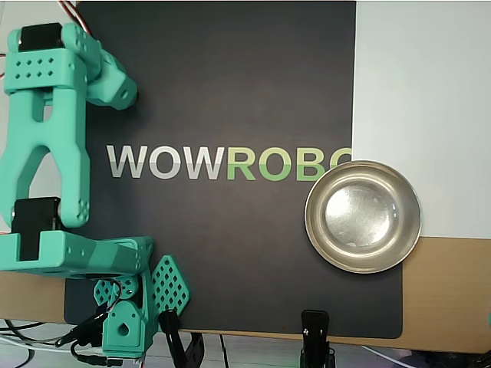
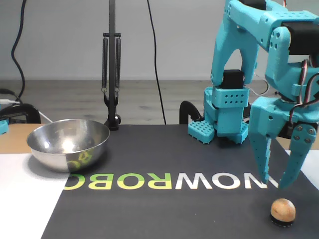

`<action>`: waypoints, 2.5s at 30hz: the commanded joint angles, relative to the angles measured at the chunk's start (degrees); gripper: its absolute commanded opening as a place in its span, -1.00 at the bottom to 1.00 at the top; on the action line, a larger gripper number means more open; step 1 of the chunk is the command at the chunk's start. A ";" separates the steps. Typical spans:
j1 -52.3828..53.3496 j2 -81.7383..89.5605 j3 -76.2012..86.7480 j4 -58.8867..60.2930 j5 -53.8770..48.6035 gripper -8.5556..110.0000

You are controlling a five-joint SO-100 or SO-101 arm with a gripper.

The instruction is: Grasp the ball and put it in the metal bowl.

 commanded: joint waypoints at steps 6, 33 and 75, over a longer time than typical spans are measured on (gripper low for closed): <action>0.26 0.26 -0.18 -0.26 0.18 -0.45; 2.02 -3.34 -0.18 -4.39 0.09 -0.43; 0.09 -3.43 -0.09 -2.64 0.26 -0.25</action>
